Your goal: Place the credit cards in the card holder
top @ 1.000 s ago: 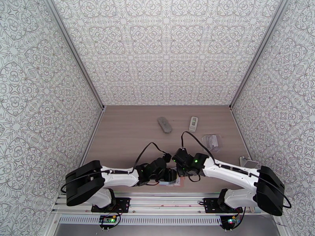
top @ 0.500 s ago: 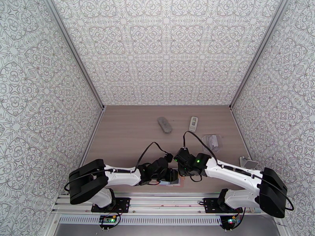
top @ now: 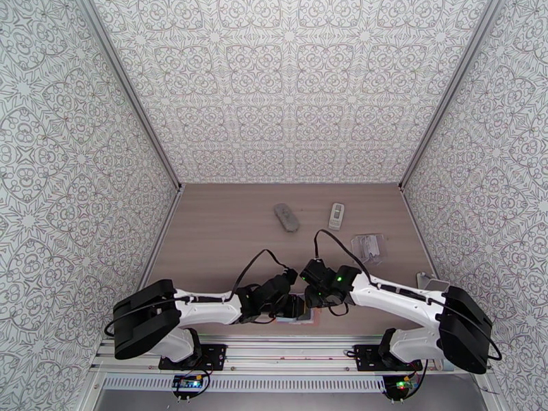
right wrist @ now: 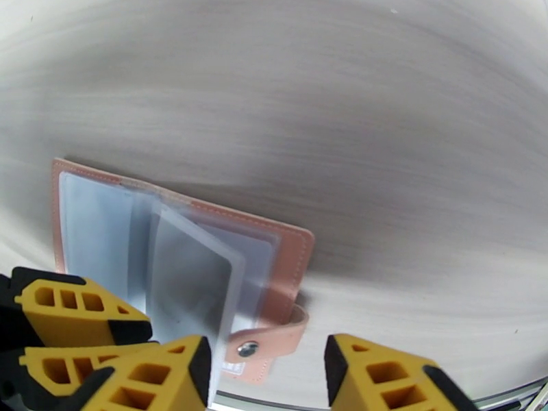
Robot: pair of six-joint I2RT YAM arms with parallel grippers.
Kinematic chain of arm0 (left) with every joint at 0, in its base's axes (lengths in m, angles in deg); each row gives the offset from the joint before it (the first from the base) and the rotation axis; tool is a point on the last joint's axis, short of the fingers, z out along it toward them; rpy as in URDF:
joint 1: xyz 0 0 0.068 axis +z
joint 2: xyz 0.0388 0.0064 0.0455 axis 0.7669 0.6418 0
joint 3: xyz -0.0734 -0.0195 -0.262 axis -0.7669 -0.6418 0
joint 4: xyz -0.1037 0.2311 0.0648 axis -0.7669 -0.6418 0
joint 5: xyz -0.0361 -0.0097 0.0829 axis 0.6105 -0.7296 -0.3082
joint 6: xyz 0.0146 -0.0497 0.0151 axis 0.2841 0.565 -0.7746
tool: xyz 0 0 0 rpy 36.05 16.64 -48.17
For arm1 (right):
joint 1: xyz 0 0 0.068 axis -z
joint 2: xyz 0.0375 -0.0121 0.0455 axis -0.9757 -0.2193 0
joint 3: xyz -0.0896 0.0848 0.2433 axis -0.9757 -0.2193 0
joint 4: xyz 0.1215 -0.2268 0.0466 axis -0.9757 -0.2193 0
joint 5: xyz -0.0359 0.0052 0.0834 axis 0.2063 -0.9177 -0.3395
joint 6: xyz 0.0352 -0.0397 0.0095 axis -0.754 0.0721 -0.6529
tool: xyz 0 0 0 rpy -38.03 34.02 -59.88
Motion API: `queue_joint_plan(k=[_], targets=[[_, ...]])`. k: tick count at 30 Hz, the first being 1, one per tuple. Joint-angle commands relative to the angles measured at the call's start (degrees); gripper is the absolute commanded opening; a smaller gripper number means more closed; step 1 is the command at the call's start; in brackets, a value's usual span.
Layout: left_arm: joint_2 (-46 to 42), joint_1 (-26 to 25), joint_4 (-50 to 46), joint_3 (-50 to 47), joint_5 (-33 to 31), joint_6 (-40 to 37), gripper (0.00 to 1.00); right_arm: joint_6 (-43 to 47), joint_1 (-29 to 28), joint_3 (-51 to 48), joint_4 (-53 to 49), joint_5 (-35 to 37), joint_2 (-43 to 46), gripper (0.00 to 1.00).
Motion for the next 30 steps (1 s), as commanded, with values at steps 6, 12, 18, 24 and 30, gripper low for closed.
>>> queue_joint_plan(k=[6, 12, 18, 24, 30], targets=[[-0.1, 0.4, 2.1, -0.3, -1.8, -0.9, 0.19, 0.5, -0.1, -0.3, 3.9, -4.2, -3.5, 0.54], [1.0, 0.4, 1.1, -0.6, -2.9, -0.8, 0.18, 1.2, -0.1, 0.6, 1.6, -2.7, -6.6, 0.56], [1.3, 0.4, -0.6, -0.7, -4.2, -0.9, 0.18, 1.6, -0.1, 2.0, -3.0, 1.0, -8.1, 0.56], [2.0, 0.3, -1.4, -1.0, -4.8, -0.8, 0.17, 2.1, -0.1, 2.5, -6.1, 3.3, -8.2, 0.56], [1.4, 0.2, -1.3, -1.1, -4.9, -1.0, 0.17, 2.2, -0.1, 2.5, -4.7, 3.2, -3.6, 0.56]])
